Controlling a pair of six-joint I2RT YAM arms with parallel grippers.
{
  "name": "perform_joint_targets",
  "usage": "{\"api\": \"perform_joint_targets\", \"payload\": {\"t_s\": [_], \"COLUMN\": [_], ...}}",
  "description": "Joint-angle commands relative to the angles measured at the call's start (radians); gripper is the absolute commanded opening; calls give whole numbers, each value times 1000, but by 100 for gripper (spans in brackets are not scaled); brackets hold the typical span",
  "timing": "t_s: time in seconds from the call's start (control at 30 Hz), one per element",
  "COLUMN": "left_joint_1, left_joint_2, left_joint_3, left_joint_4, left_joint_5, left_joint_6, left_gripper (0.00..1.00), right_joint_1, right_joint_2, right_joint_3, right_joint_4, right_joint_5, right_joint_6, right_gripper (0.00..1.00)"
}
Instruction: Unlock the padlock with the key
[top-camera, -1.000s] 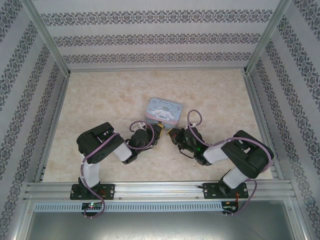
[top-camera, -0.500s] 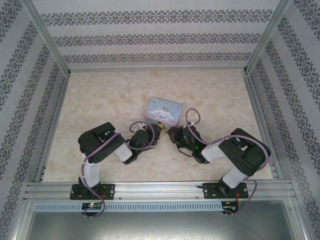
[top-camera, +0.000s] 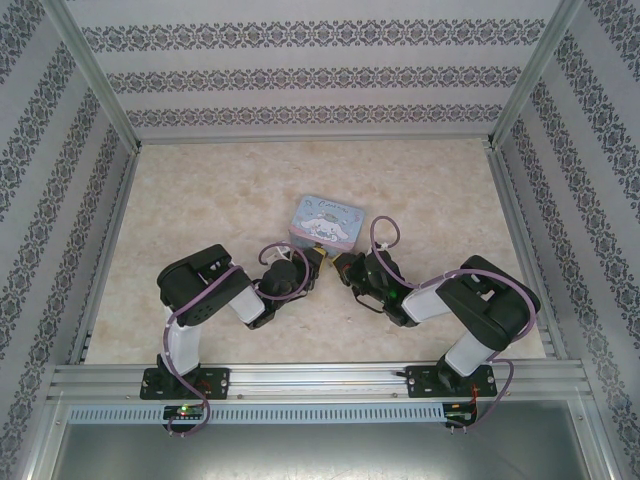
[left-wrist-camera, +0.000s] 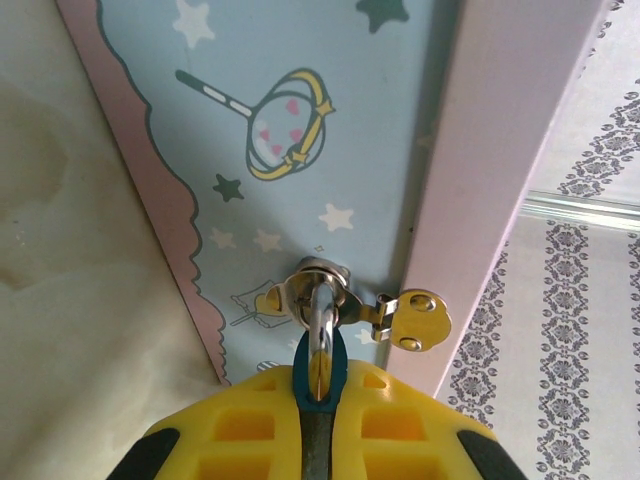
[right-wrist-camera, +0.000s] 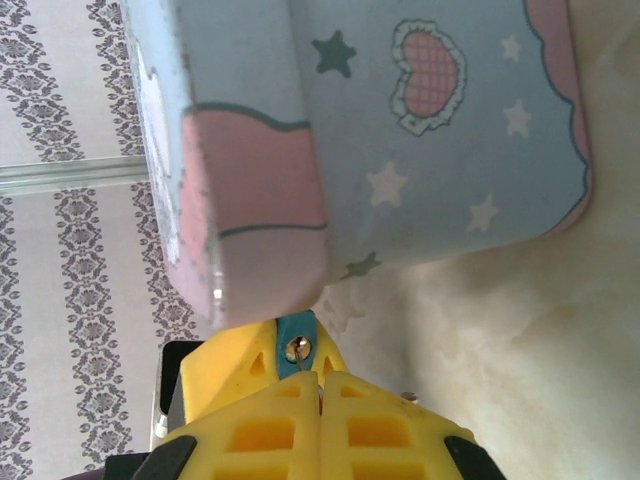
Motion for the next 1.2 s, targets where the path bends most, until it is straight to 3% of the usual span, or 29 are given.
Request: {"api": "perform_joint_targets", "payload": {"t_s": [0.0, 0.43, 0.87, 1.17], "left_joint_1": [-23, -24, -41, -41], "left_joint_2": [18, 22, 17, 28], "left_joint_3": [17, 24, 29, 25], "left_joint_4": [85, 92, 132, 120], "left_joint_5": [14, 30, 63, 54], "left_joint_6": [-13, -38, -100, -86], "left_gripper": [0, 0, 0, 0], "right_joint_1": [6, 1, -40, -35], "right_joint_2": [-5, 34, 208, 151], "right_joint_3": [35, 47, 48, 20], "right_joint_4": [40, 49, 343, 322], "right_joint_5": [-6, -13, -85, -71], "right_joint_6": [-5, -15, -24, -14], "right_gripper": [0, 0, 0, 0]}}
